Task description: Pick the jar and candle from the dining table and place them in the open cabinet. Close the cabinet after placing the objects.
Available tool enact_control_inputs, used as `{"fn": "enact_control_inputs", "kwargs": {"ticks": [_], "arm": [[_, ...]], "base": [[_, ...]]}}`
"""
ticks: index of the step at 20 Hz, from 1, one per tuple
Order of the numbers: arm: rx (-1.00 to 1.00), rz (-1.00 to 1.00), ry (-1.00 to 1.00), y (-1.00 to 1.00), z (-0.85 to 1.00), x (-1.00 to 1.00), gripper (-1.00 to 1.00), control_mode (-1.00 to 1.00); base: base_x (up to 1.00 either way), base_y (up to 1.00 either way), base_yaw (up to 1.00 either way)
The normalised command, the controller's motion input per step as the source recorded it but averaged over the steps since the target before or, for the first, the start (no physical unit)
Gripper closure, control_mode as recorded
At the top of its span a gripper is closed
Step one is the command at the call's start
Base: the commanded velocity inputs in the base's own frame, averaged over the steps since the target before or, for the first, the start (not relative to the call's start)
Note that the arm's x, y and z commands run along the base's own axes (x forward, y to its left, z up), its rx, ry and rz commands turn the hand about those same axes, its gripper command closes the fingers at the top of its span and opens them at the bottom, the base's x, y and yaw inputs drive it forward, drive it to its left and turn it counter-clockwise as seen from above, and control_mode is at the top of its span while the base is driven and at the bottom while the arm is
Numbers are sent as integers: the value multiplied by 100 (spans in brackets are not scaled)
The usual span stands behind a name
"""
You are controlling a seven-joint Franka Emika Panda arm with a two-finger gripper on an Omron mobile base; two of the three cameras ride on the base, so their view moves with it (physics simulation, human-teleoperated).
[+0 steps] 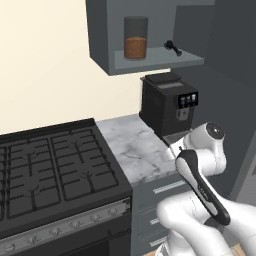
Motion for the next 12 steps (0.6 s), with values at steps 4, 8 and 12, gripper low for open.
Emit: {"fn": "enact_control_inputs", "kwargs": {"ticks": [4, 8, 12], "arm": [[0, 0, 0, 0, 0, 0, -100, 100], [0, 0, 0, 0, 0, 0, -100, 100], [0, 0, 0, 0, 0, 0, -100, 100]], "base": [[-43, 1, 0], [-94, 11, 0], [-98, 24, 0]]}}
